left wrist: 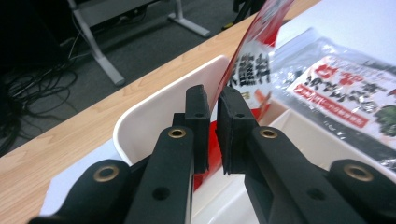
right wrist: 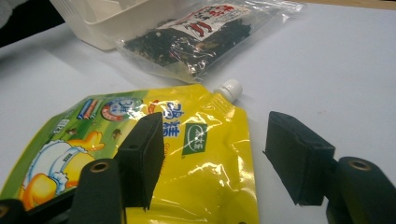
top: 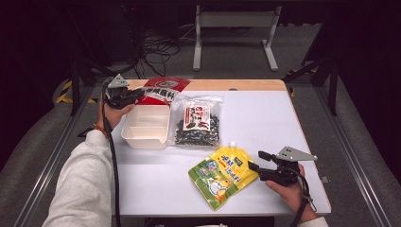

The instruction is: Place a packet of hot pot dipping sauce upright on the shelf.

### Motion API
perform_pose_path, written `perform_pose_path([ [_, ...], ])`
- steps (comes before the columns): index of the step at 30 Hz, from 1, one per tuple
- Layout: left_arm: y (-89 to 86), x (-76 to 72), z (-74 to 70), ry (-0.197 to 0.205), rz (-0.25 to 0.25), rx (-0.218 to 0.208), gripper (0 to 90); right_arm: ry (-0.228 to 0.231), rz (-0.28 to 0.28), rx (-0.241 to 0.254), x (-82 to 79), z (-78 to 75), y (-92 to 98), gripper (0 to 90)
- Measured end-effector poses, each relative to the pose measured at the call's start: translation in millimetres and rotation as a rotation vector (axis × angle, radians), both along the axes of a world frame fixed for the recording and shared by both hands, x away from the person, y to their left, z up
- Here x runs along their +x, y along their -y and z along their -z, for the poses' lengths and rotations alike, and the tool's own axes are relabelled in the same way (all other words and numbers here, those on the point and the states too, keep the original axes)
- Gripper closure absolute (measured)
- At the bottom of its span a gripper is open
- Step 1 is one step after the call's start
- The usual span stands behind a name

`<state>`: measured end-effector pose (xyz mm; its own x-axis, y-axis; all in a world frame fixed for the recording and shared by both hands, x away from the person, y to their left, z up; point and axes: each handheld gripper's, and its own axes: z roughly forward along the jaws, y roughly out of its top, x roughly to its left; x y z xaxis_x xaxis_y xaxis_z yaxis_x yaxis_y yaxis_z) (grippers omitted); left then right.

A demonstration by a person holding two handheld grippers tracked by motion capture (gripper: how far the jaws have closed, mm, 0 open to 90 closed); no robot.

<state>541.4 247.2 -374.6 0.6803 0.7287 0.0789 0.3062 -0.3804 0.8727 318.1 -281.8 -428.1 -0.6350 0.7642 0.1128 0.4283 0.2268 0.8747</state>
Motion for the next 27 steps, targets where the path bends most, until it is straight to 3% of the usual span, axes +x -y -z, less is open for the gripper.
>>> perform_pose_path([
  [5,-5.0,-17.7,-8.5,0.03,0.005,-0.042,82.6,-0.02,0.026,-0.002,5.3,3.2,10.0,39.8],
  [11,-10.6,-39.6,-15.2,0.053,0.019,-0.04,83.4,-0.04,0.05,-0.01,9.5,5.7,18.7,41.0],
  [13,-11.4,-43.1,-15.2,0.051,0.018,-0.021,82.8,-0.038,0.056,-0.012,10.8,5.5,21.0,41.1],
  [19,-14.5,-59.4,-17.9,0.062,0.027,-0.042,83.3,-0.042,0.038,-0.015,12.4,3.8,19.6,43.6],
  [21,-14.4,-74.2,-19.4,0.075,0.051,-0.062,83.3,-0.042,0.012,-0.035,14.5,4.8,15.7,46.3],
  [22,-14.4,-74.2,-19.4,0.075,0.051,-0.062,83.1,-0.047,0.01,-0.035,15.1,5.0,14.4,47.0],
  [25,-9.4,-98.1,-23.4,0.084,0.085,-0.06,82.5,-0.048,0.002,-0.038,15.6,4.6,12.3,48.7],
  [26,-6.7,-113.7,-25.1,0.091,0.115,-0.073,80.5,-0.047,-0.004,-0.041,15.4,4.4,11.2,48.9],
  [27,-6.7,-113.7,-25.1,0.091,0.115,-0.073,80.6,-0.047,-0.004,-0.041,15.4,4.4,11.2,48.9],
])
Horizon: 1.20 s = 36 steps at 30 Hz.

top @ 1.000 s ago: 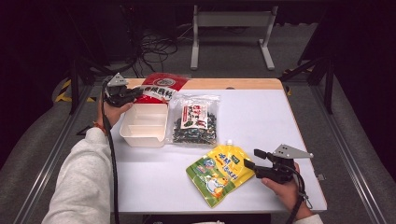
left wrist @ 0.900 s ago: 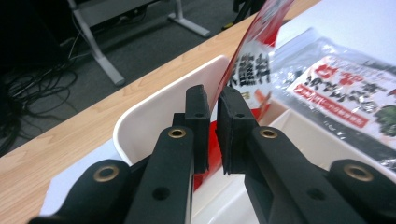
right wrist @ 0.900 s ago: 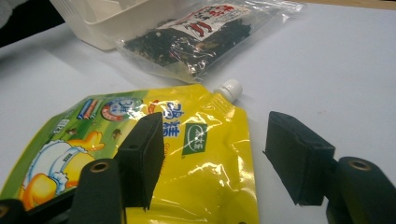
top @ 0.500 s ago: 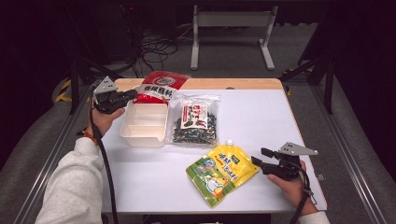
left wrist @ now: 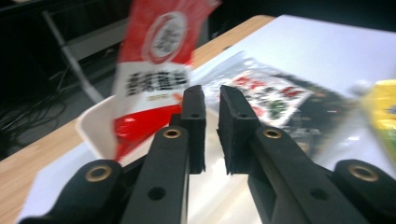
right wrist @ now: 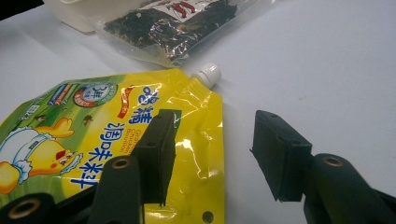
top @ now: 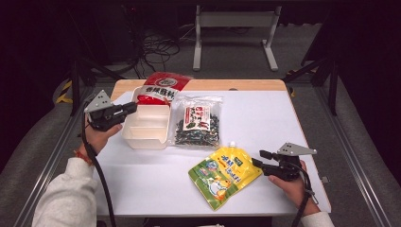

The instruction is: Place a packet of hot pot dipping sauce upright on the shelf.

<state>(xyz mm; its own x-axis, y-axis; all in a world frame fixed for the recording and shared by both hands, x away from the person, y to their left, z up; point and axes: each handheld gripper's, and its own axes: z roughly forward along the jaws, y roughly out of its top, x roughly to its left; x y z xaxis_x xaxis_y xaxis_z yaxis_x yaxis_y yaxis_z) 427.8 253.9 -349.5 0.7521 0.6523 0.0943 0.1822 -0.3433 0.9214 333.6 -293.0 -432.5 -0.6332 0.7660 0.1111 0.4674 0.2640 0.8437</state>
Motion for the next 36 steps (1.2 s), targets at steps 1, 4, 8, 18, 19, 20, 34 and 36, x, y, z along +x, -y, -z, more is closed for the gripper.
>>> perform_pose_path([
  [1,2.8,-13.5,1.0,0.009,0.022,-0.001,80.3,-0.01,0.004,-0.001,-0.6,0.4,-0.7,49.2],
  [4,4.7,-27.2,4.5,0.009,0.058,-0.005,79.0,-0.015,0.0,-0.006,-2.1,0.8,-1.2,48.7],
  [8,13.5,-58.9,24.5,-0.011,0.116,0.026,76.4,-0.043,-0.008,-0.012,-8.2,2.6,0.2,45.9],
  [18,37.3,-92.2,57.9,-0.068,0.195,0.091,72.8,-0.081,-0.035,-0.043,-13.6,10.3,-3.8,40.6],
  [19,40.3,-94.7,62.3,-0.066,0.188,0.101,71.7,-0.089,-0.039,-0.04,-12.0,11.9,-5.6,39.0],
  [20,42.5,-96.7,65.1,-0.067,0.186,0.108,70.0,-0.092,-0.034,-0.041,-11.3,12.8,-6.5,38.0],
  [34,62.0,-94.0,89.2,-0.134,0.225,0.123,46.6,-0.17,-0.019,-0.026,0.5,23.4,-12.6,27.1],
  [36,67.8,-93.4,92.7,-0.149,0.237,0.135,44.8,-0.173,-0.029,-0.031,1.4,24.2,-14.4,27.3],
])
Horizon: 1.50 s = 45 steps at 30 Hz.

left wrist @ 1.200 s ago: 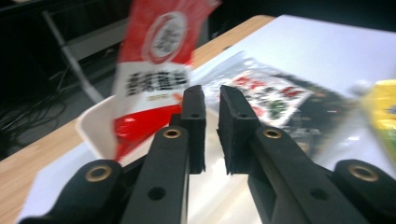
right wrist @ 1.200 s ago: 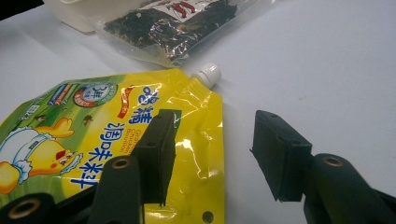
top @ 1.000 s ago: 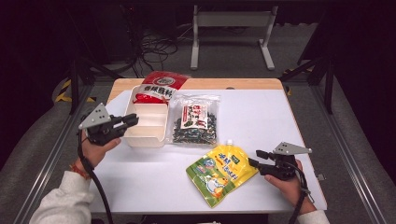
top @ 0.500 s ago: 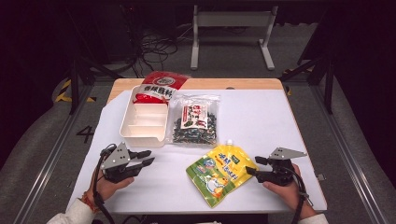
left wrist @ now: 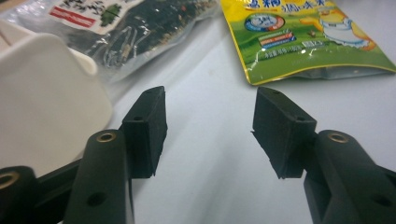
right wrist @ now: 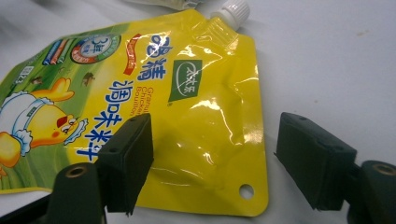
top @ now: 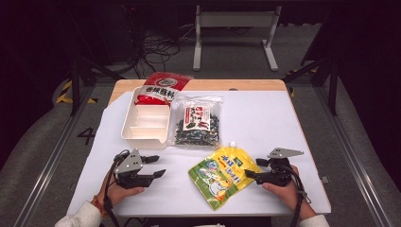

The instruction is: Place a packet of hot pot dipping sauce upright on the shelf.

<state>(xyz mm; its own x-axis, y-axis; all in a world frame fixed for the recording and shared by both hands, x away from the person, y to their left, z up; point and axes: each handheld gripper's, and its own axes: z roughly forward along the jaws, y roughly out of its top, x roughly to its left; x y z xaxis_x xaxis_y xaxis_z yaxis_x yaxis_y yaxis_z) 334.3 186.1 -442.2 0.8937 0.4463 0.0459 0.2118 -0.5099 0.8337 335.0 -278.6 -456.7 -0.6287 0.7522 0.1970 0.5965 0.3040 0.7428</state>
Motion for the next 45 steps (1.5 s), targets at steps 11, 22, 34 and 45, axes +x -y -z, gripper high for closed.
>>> perform_pose_path([
  [11,18.0,3.4,5.7,-0.054,0.03,0.007,34.3,-0.043,0.018,-0.031,6.3,-3.0,-9.7,42.3],
  [22,26.3,4.8,7.1,-0.073,0.06,0.017,32.0,-0.041,0.065,0.004,10.6,-4.4,0.7,41.0],
  [34,44.2,10.3,9.6,-0.097,0.104,0.016,32.4,-0.057,0.023,0.02,-6.7,-4.0,14.6,32.4],
  [45,62.4,13.4,13.6,-0.105,0.142,0.051,31.3,-0.124,0.043,0.079,-8.8,-4.8,15.5,33.0],
])
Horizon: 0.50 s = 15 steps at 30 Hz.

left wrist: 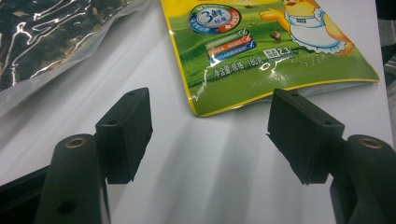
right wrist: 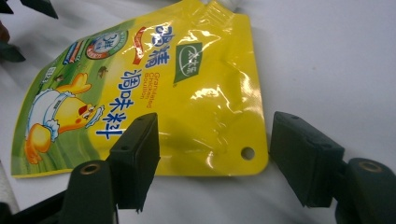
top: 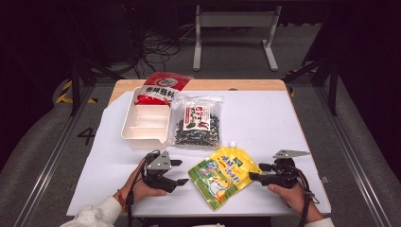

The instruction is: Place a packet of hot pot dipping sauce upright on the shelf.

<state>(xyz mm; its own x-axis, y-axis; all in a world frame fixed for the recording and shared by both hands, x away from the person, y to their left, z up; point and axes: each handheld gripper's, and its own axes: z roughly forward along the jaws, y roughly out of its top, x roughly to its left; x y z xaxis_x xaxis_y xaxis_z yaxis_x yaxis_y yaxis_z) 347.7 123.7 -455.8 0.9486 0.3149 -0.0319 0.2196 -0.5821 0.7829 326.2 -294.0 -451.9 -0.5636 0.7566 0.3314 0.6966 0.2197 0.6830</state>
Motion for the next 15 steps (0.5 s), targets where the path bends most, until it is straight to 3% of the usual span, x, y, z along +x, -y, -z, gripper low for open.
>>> perform_pose_path([
  [2,1.0,0.9,0.5,-0.004,0.003,0.0,30.8,-0.005,0.011,0.023,-1.5,1.1,2.1,33.0],
  [8,2.4,0.9,0.5,0.009,0.011,0.014,30.5,-0.036,-0.002,-0.015,-9.5,-3.5,3.1,31.1],
  [11,3.3,1.9,1.0,0.007,0.007,0.02,30.4,-0.025,0.009,0.013,-11.3,-0.9,3.5,30.3],
  [15,7.9,1.0,2.5,0.006,0.028,0.032,30.3,-0.027,0.026,0.091,-9.3,4.0,1.5,29.4],
])
